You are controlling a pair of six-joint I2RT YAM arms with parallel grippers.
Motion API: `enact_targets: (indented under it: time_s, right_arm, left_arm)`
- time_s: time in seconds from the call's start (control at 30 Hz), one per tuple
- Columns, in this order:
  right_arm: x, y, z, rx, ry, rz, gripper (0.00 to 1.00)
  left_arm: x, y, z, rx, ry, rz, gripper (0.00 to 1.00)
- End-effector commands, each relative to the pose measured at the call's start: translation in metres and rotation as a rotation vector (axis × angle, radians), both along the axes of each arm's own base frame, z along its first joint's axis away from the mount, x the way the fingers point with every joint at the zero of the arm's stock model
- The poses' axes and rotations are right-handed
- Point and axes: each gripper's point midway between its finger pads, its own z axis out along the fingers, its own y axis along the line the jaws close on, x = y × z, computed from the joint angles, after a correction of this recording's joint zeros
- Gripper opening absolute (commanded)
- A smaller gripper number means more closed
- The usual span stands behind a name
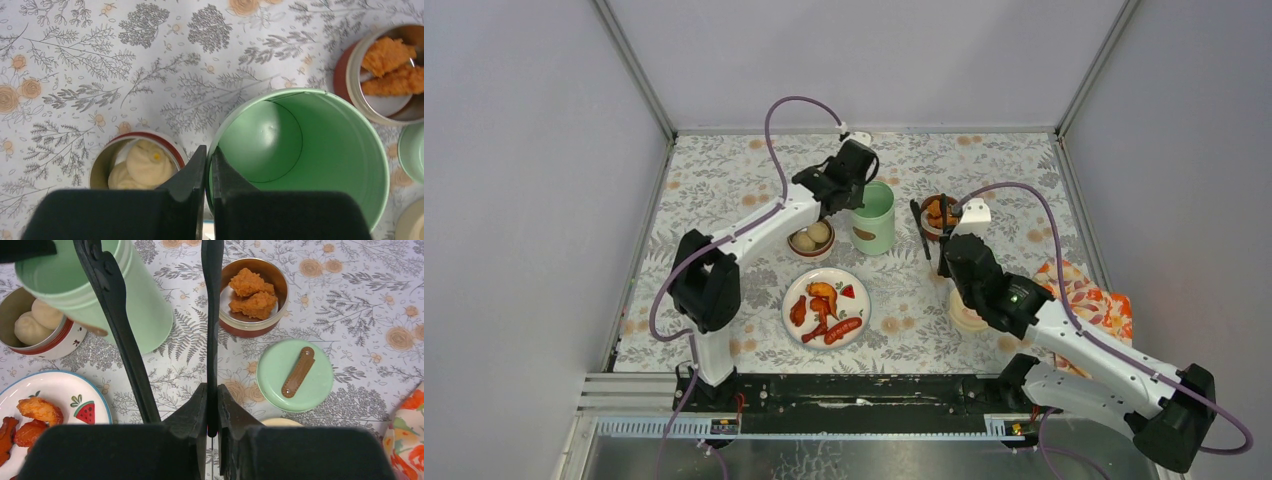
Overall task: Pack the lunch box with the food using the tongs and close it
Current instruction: Move the packing box to the center of the board.
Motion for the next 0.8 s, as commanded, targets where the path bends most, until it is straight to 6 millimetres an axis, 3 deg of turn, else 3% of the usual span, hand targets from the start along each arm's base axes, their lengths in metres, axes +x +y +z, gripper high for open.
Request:
enact_targets:
  time_s: [0.0,0.2,0.47,0.6,0.77]
  right_arm:
    - [-0.001,-0.016,0.013,0.017,-0.040,-0.065,0.00]
    - [-0.005,-0.017,0.015,0.034,-0.039,-0.058,0.00]
    - [-0.008,-0.012,0.020,0.051,-0.037,-0.018,0.00]
    - [-0.010,-0.008,0.024,0.056,-0.037,0.019,0.00]
    - [-0.014,-0.001,0.029,0.058,-0.027,0.075,0.00]
  left_arm:
    - [-0.015,0.017,0.018,0.101,-0.070,0.041,0.00]
    - [-0.027,0.030,0.011,0.119,-0.065,0.076,0.00]
    - [-0.023,0.034,0.000,0.129,-0.088,0.107,0.03]
    - [-0.024,0.035,0.002,0.107,-0.096,0.122,0.19]
    - [-0.032,0.034,0.020,0.048,-0.118,0.115,0.42]
